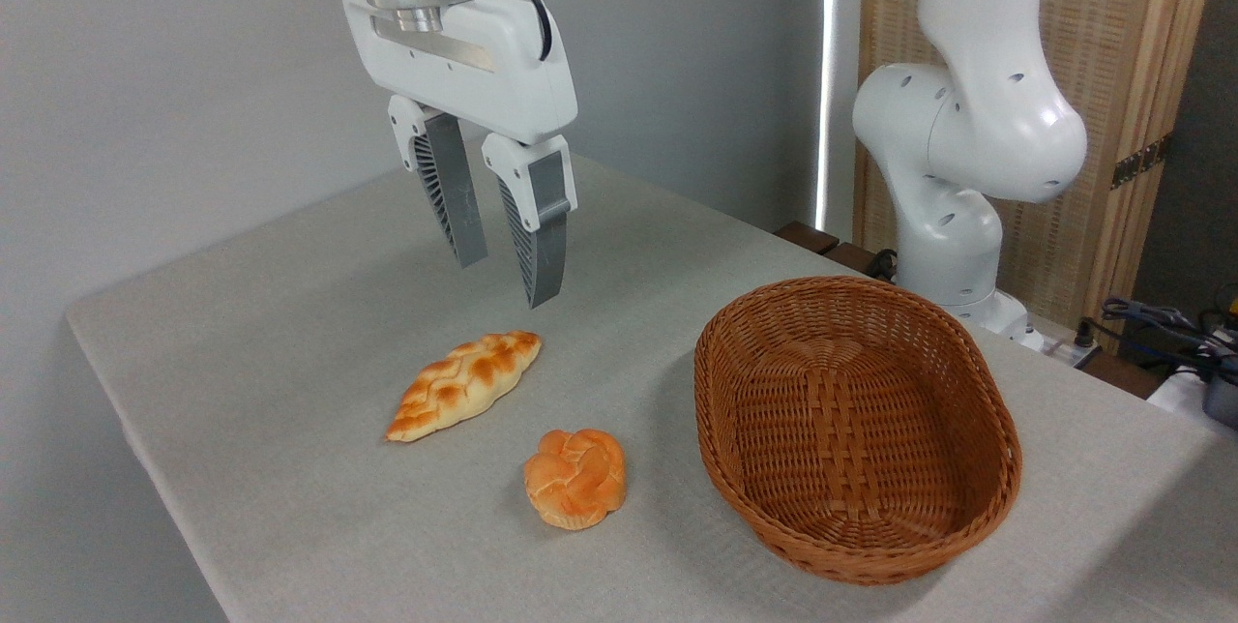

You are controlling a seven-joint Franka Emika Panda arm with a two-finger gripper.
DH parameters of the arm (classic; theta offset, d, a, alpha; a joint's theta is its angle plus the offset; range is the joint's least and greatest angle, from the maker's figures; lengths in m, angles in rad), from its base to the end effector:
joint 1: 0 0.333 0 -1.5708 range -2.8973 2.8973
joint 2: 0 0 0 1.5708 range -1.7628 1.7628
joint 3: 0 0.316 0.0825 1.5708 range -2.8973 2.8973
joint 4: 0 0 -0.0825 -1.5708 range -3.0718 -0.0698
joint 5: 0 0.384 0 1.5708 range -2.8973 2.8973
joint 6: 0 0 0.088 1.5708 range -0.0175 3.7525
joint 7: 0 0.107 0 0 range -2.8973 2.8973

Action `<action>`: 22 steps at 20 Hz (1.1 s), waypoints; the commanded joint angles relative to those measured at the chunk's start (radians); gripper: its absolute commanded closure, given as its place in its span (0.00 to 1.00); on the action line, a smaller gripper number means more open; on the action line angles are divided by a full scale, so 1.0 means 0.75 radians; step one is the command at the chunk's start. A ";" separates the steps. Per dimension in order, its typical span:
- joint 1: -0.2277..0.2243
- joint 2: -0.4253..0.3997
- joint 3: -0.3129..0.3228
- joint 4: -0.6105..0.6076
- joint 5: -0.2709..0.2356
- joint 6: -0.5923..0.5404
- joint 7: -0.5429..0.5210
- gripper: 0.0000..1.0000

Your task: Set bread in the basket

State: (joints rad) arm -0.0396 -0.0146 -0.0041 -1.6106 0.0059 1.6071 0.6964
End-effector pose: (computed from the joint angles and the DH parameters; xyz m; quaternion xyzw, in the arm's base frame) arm 0.5525 -0.0236 0.6170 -0.9323 0.3617 -0.0043 0.0046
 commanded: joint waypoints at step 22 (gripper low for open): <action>0.008 0.015 -0.091 -0.014 -0.018 -0.052 0.049 0.00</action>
State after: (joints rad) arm -0.0373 -0.0111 -0.0293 -1.6134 0.0053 1.5847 0.7077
